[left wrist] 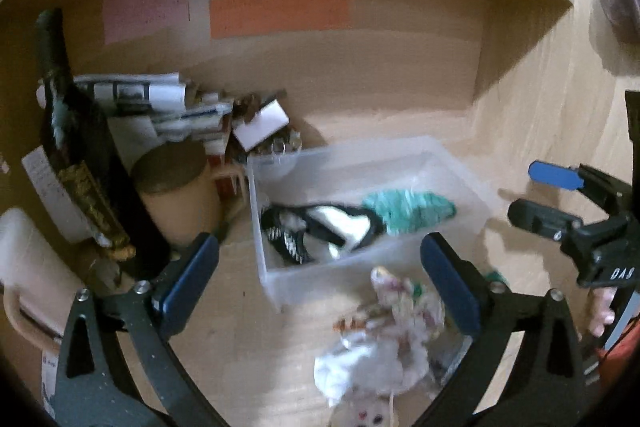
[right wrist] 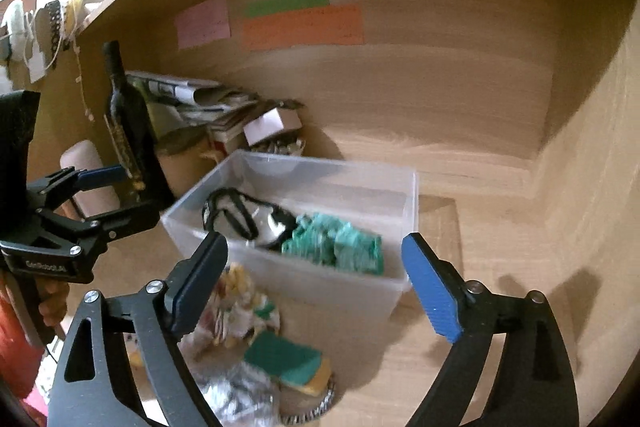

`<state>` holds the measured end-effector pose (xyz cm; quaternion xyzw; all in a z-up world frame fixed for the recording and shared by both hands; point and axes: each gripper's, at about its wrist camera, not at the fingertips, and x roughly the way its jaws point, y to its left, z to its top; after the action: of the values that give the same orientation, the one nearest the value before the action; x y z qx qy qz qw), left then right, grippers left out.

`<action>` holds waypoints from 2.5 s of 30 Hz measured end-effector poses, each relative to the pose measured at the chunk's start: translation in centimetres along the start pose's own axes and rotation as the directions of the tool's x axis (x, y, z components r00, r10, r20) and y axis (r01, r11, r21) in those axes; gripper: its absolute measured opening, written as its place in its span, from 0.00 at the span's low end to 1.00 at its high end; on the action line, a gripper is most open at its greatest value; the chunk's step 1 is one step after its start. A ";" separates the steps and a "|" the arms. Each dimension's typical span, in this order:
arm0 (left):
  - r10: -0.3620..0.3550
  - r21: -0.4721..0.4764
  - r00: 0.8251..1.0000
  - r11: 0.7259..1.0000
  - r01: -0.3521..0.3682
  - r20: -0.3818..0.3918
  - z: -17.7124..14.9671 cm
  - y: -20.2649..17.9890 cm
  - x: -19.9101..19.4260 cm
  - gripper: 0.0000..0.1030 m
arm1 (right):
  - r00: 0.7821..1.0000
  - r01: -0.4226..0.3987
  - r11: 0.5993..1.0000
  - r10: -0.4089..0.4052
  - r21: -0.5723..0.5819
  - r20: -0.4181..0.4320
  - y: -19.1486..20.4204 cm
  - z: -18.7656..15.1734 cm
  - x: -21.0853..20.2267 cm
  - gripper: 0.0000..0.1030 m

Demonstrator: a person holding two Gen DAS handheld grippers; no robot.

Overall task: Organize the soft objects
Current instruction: 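Grasp the green sponge with the right tool while the left tool grasps the white pouch, then place the sponge and white pouch into the clear box and release both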

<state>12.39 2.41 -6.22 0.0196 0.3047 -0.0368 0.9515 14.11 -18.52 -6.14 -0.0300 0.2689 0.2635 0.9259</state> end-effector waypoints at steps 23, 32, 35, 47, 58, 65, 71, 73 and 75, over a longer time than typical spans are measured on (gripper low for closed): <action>-0.079 -0.021 0.978 0.997 0.077 -0.191 -9.0 -2.4 4.1 0.92 | 0.969 -0.058 0.996 0.072 0.067 -0.236 1.0 -7.2 4.1 0.67; -0.137 -0.007 0.969 0.990 0.139 -0.206 -8.7 -2.8 5.1 0.54 | 0.965 -0.071 0.992 0.095 0.104 -0.245 0.3 -7.0 4.4 0.45; -0.134 -0.034 0.968 0.991 0.130 -0.213 -8.7 -2.2 5.2 0.38 | 0.968 -0.064 0.991 0.090 0.117 -0.235 -0.1 -6.9 4.3 0.42; -0.069 -0.040 0.994 0.997 0.066 -0.088 -6.9 -0.6 1.8 0.29 | 0.991 -0.012 0.991 0.030 0.136 -0.133 -1.8 -5.4 1.8 0.38; -0.059 -0.044 0.995 0.997 0.062 0.075 -2.2 -0.2 -1.4 0.29 | 1.000 -0.009 0.995 0.008 0.104 0.010 -1.2 -2.5 -1.1 0.38; -0.045 -0.043 0.990 0.998 0.051 0.135 0.8 -0.4 -1.4 0.29 | 0.996 -0.017 0.995 0.009 0.093 0.087 -1.1 -0.3 -1.7 0.38; -0.026 -0.055 0.990 0.998 0.034 0.142 2.7 -0.5 0.3 0.29 | 0.993 -0.035 0.996 0.025 0.084 0.114 -1.0 1.5 -0.8 0.38; -0.028 -0.060 0.991 0.998 0.036 0.130 3.0 -0.5 1.1 0.29 | 0.994 -0.031 0.997 0.023 0.074 0.109 -0.8 2.0 0.0 0.38; -0.031 -0.066 0.993 0.997 0.038 0.112 3.3 -0.6 2.1 0.29 | 0.995 -0.033 0.997 0.027 0.067 0.100 -0.8 2.3 0.5 0.38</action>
<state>15.94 1.54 -4.81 -0.0203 0.2526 -0.0438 0.9664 15.97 -18.52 -4.53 0.0191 0.2323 0.2691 0.9345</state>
